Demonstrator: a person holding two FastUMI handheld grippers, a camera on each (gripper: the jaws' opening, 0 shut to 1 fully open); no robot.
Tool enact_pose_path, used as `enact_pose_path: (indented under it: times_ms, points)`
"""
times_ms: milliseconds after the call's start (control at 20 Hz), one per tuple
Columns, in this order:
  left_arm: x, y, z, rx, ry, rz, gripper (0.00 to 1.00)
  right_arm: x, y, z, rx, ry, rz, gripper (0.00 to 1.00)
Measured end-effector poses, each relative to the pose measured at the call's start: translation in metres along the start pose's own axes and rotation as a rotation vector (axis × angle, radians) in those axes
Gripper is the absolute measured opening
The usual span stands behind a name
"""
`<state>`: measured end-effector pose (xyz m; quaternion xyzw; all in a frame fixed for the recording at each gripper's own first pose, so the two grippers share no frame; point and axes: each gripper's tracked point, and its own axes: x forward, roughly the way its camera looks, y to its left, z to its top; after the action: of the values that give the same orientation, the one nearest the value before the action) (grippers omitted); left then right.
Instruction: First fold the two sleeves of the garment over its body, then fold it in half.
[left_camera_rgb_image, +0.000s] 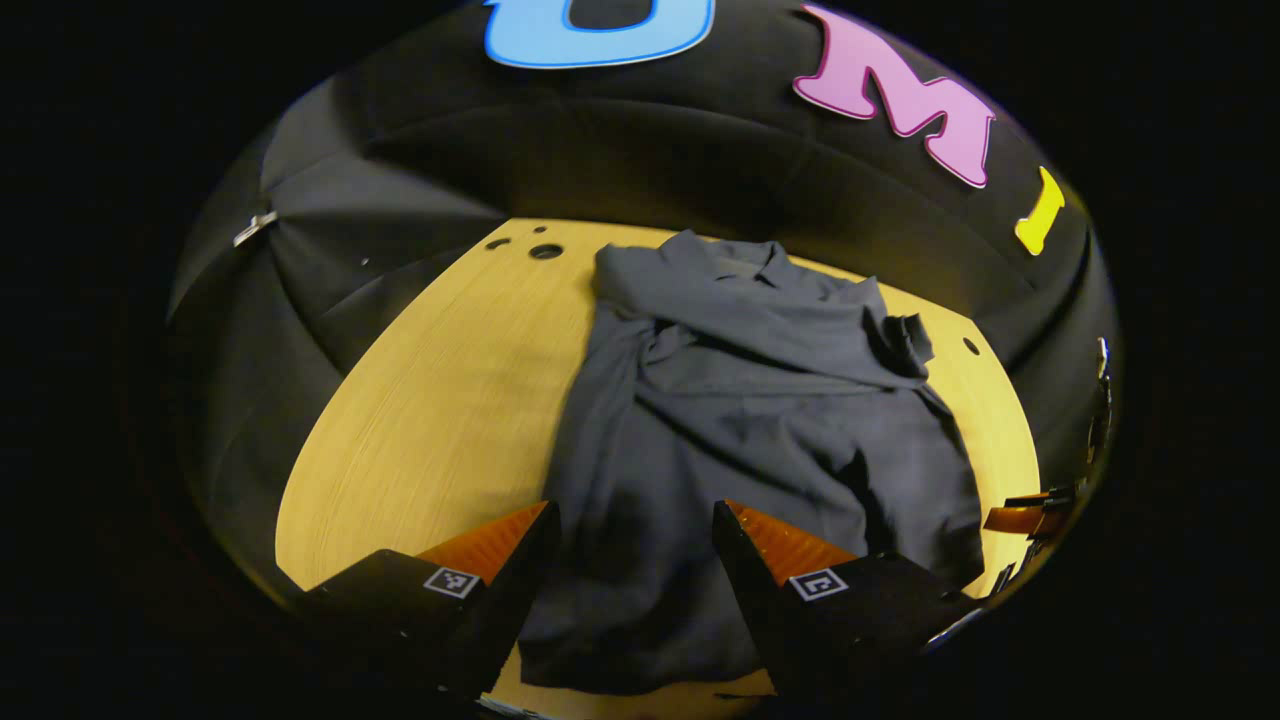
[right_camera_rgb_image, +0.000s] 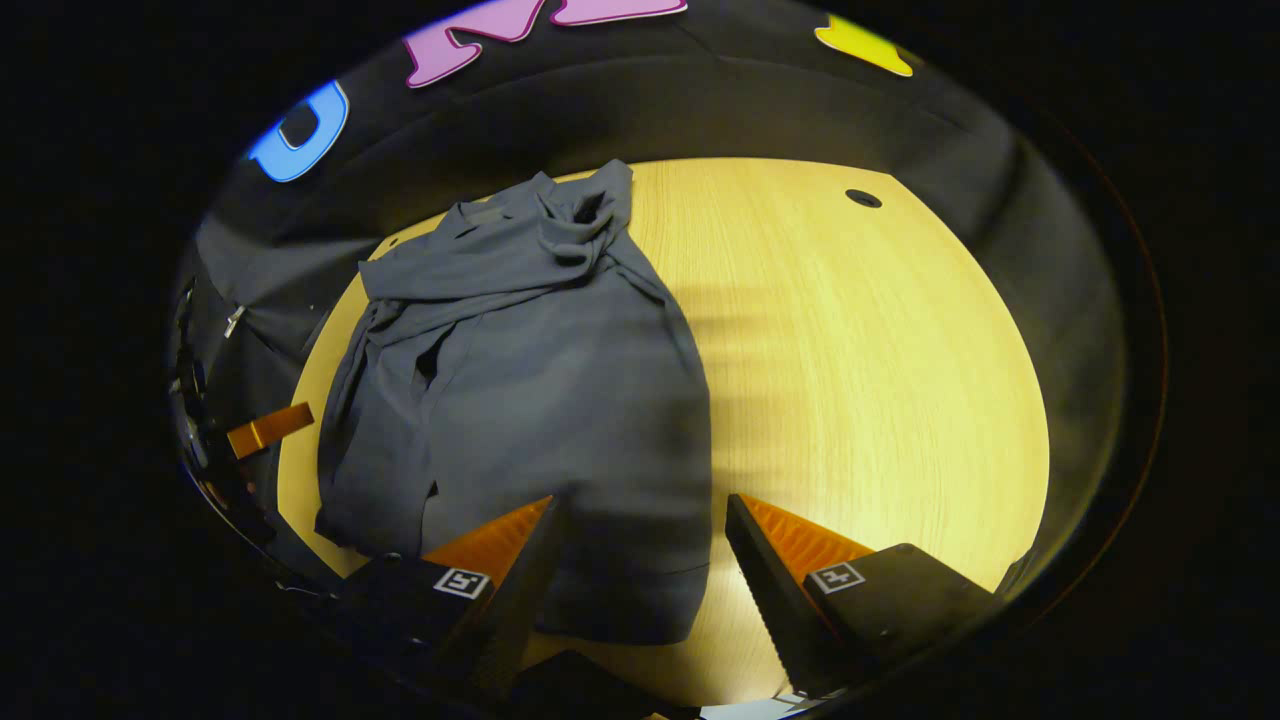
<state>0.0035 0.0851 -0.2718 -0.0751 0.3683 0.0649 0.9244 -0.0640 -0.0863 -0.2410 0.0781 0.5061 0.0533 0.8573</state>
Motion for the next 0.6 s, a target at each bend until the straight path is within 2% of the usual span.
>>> enact_pose_path:
  times_ms: [150,300,500,550,600]
  points:
    - [-0.007,0.022,-0.043,-0.06,0.066,0.044,0.96,0.006,0.003,-0.013,-0.017,0.038,-0.004,0.99]
    - [-0.015,0.02,-0.076,-0.097,0.123,0.044,0.96,0.009,0.005,-0.023,-0.003,0.074,0.002,0.99]
    - [-0.019,0.016,-0.091,-0.113,0.149,0.034,0.96,0.016,0.004,-0.03,-0.027,0.096,-0.013,1.0]
    - [-0.02,0.016,-0.095,-0.107,0.156,0.04,1.0,0.017,0.005,-0.031,-0.03,0.099,-0.017,0.99]
    - [-0.018,0.017,-0.1,-0.102,0.168,0.045,0.96,0.019,0.004,-0.032,-0.031,0.103,-0.019,1.0]
